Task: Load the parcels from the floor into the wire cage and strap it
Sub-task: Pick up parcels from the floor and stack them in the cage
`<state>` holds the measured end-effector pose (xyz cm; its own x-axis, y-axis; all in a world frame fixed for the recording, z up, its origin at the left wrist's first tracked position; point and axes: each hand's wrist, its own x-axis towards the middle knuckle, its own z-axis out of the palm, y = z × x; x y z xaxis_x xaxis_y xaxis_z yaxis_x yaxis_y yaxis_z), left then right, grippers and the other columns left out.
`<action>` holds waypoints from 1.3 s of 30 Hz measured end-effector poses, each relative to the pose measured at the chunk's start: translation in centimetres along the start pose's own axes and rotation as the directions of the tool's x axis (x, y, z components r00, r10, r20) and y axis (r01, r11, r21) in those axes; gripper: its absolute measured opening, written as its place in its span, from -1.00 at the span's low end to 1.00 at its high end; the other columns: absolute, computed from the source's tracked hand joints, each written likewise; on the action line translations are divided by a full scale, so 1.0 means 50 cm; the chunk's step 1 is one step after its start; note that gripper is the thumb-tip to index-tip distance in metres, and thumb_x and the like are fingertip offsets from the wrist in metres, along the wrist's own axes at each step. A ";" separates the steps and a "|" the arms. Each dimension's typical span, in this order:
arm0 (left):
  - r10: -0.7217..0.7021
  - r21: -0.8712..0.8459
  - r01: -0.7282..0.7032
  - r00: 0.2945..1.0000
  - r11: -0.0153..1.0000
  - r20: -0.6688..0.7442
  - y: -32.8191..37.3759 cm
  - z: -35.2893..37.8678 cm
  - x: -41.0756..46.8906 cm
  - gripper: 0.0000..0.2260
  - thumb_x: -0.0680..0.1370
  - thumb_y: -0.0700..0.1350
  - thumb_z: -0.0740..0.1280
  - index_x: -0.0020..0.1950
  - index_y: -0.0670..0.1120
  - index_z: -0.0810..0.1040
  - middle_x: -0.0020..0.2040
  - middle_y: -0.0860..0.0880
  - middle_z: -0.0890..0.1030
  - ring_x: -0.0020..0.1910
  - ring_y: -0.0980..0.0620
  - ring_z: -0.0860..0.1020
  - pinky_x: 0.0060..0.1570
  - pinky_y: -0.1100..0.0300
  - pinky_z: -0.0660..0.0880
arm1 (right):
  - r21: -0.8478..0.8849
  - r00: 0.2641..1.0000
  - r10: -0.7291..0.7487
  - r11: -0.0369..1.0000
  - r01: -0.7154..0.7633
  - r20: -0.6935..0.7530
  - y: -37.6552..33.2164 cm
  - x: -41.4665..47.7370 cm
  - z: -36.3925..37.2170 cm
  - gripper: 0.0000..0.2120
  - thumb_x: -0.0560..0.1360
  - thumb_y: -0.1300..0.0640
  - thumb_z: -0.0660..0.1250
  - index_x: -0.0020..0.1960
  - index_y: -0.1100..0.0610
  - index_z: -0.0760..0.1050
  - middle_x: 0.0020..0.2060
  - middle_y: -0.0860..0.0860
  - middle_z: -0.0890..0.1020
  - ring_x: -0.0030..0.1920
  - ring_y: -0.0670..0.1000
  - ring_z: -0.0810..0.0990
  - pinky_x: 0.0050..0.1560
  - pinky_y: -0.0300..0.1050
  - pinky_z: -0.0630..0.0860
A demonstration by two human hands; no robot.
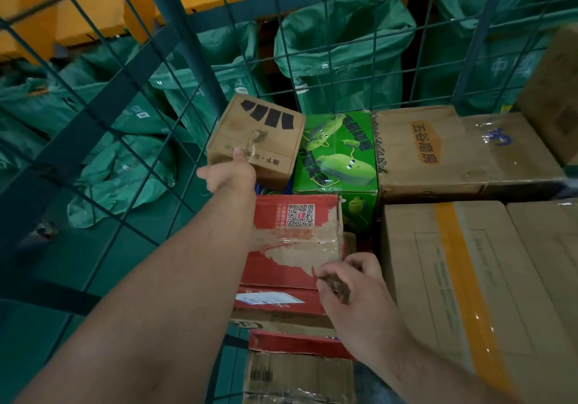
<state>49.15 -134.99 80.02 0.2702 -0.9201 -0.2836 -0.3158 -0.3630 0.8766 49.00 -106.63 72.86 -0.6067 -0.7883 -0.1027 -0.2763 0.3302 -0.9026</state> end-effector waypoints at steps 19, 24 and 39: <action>-0.101 0.078 0.071 0.862 0.994 0.496 0.019 0.032 0.036 -0.69 0.66 0.07 0.30 0.31 -0.08 0.49 0.16 -0.09 0.66 0.00 -0.15 0.68 -0.21 -0.01 0.66 | -0.164 0.984 0.034 0.986 -0.005 0.177 -0.003 0.012 -0.023 -0.76 0.64 -0.14 0.29 0.29 -0.29 0.45 0.16 -0.36 0.18 0.14 -0.12 0.51 0.07 -0.28 0.63; 0.221 0.109 -0.264 0.926 0.958 0.306 0.010 -0.040 -0.082 -0.63 0.59 0.09 0.29 0.29 -0.10 0.51 0.18 -0.05 0.62 0.08 -0.10 0.60 0.16 0.03 0.55 | 0.063 0.942 0.035 0.996 -0.059 0.333 -0.015 -0.041 -0.077 -0.56 0.66 -0.01 0.30 0.51 -0.27 0.35 0.31 -0.48 0.20 0.32 -0.25 0.41 0.13 -0.36 0.58; -0.404 0.353 0.200 0.352 0.914 0.845 -0.457 -0.398 -0.871 -0.90 0.65 -0.09 0.31 0.00 -0.08 0.58 -0.11 -0.03 0.66 -0.16 0.03 0.60 -0.16 0.17 0.46 | 0.414 0.670 0.727 0.569 -0.711 0.150 0.030 -0.683 -0.408 -0.83 0.63 0.13 0.32 0.14 0.08 0.66 -0.02 0.06 0.76 -0.11 0.02 0.71 -0.11 -0.09 0.50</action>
<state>62.68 -83.68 80.08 -0.5455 -0.3017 -0.7819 -0.5558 -0.5681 0.6069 54.10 -68.64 83.53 -0.4958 -0.3655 -0.7878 0.5823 0.5332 -0.6138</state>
